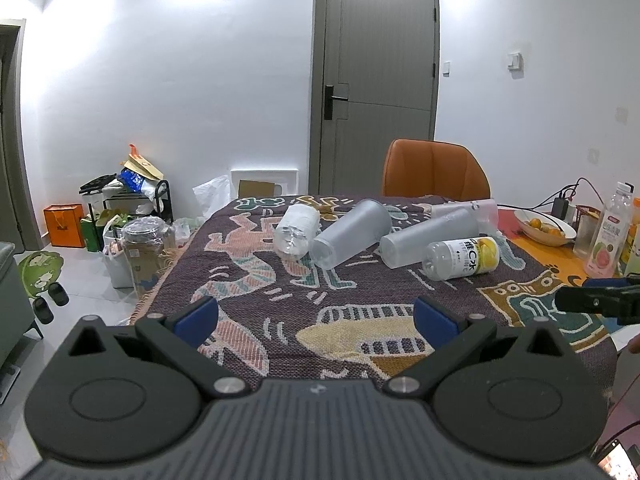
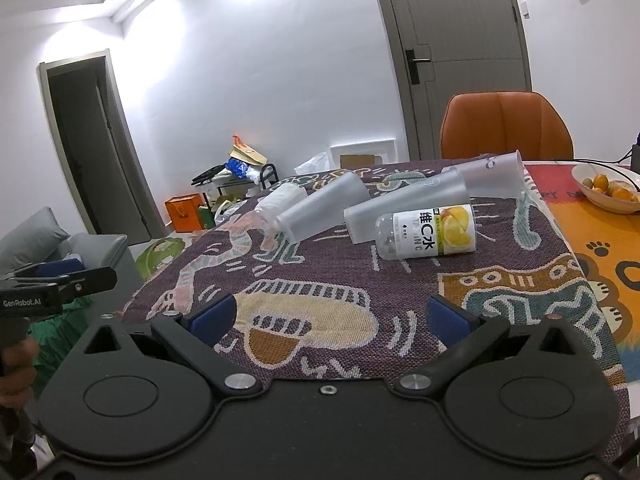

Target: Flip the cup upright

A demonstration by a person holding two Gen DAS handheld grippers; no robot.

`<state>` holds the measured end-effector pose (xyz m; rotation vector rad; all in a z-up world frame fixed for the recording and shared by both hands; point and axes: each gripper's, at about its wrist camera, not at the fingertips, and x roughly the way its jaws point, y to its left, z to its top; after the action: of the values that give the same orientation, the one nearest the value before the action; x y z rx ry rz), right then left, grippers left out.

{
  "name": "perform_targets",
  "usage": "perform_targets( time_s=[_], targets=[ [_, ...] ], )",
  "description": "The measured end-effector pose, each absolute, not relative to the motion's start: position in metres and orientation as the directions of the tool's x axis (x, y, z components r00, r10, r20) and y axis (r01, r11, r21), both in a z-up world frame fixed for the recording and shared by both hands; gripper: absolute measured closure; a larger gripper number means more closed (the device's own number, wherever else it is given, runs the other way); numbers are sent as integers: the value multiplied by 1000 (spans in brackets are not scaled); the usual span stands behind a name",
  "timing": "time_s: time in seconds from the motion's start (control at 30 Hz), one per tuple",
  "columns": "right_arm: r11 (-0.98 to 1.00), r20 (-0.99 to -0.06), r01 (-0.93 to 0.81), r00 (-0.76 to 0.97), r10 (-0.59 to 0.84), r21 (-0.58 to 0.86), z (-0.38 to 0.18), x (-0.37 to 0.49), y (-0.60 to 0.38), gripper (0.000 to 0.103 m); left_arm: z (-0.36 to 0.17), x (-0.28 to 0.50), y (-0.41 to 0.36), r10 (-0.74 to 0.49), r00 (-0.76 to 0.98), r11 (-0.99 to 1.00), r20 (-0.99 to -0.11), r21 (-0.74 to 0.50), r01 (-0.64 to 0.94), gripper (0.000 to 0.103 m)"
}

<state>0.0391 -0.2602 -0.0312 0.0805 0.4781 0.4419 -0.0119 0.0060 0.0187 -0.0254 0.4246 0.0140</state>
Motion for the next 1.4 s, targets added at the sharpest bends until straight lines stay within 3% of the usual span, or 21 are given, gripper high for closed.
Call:
perform_targets(
  time_s=[0.77,1.4],
  targets=[
    [902,-446,-324,788,424,285,-58,80,-285,0,-5,48,-5,-39,878,999,-476,9,49,0],
    [927,-487,-161,813,319,339,-83,117,-329,0,-10,144,-69,-208,823,948,-529,99,303,1]
  ],
)
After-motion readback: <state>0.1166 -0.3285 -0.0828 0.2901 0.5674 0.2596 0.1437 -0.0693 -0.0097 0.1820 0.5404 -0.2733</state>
